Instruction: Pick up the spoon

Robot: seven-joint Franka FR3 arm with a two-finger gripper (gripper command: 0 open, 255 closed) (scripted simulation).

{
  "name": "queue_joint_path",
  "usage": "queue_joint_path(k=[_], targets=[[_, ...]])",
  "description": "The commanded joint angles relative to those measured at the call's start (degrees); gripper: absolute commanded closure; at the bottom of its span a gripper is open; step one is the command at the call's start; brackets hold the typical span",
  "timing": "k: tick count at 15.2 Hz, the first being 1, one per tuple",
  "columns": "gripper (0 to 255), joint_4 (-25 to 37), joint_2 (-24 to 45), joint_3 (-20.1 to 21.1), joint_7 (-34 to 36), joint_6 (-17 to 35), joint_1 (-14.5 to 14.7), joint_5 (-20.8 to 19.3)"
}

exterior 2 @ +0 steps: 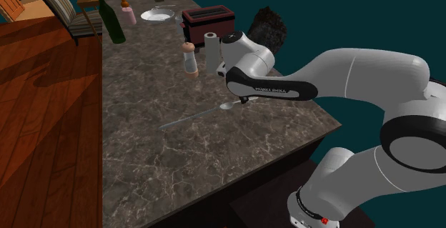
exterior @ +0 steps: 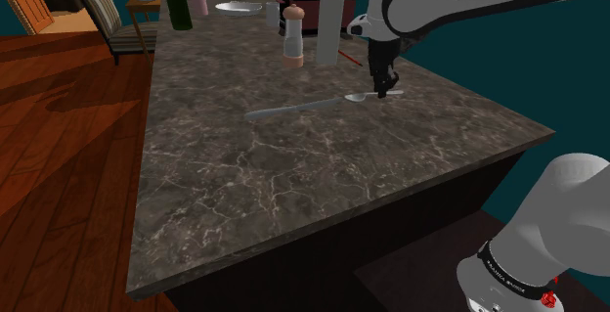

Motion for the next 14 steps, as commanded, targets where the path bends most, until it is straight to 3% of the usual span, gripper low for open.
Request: queue_joint_path(k=[1, 14], targets=[[255, 0.0, 0.0, 0.0, 0.0, 0.0, 0.0, 0.0], [255, 8.1, -0.2, 0.4, -2.0, -8.2, 0.1, 0.6]])
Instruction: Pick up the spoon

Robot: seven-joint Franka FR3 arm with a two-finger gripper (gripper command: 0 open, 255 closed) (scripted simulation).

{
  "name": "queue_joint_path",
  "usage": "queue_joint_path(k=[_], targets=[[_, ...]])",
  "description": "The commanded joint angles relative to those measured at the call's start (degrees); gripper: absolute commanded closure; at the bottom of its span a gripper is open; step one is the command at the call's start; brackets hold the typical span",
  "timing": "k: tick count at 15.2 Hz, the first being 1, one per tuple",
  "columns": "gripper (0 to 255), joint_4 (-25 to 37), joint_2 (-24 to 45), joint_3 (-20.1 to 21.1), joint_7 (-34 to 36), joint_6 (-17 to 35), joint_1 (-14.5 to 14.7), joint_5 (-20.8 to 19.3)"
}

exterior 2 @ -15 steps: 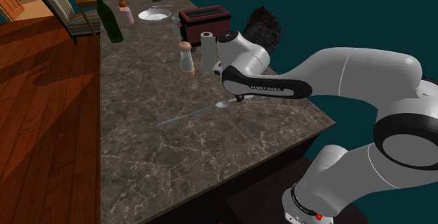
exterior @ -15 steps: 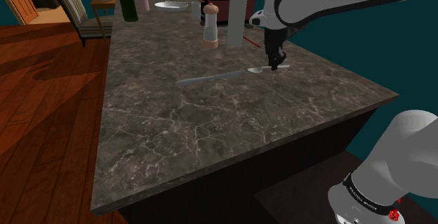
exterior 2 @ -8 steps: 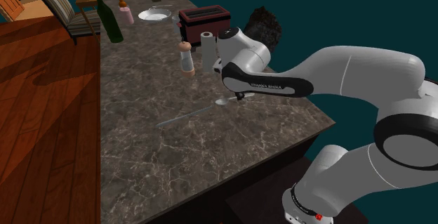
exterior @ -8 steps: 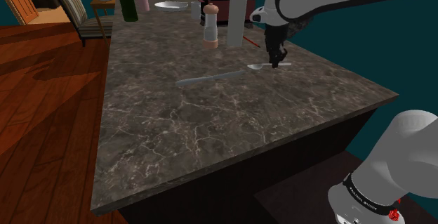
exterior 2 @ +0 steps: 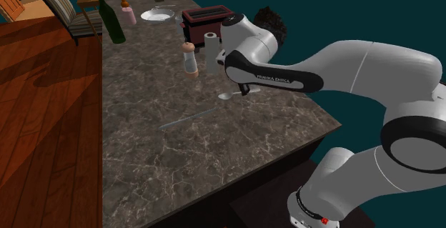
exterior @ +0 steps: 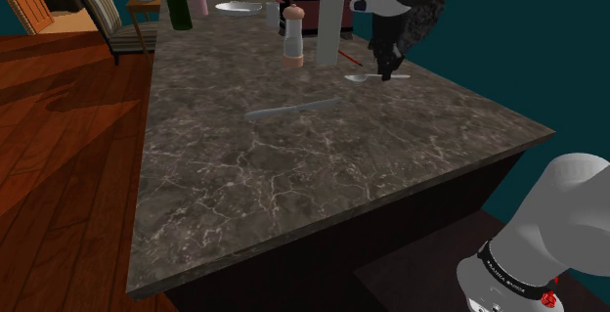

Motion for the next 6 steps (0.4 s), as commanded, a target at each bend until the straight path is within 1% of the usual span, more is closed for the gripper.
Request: queue_joint_path(k=[1, 4, 6], targets=[[255, 1.6, -0.1, 0.1, -0.4, -1.7, 0.0, 0.1], [255, 4.1, 0.1, 0.2, -0.9, -3.9, 0.0, 0.2], [255, 4.2, 0.1, 0.2, -0.9, -4.0, 0.0, 0.2]])
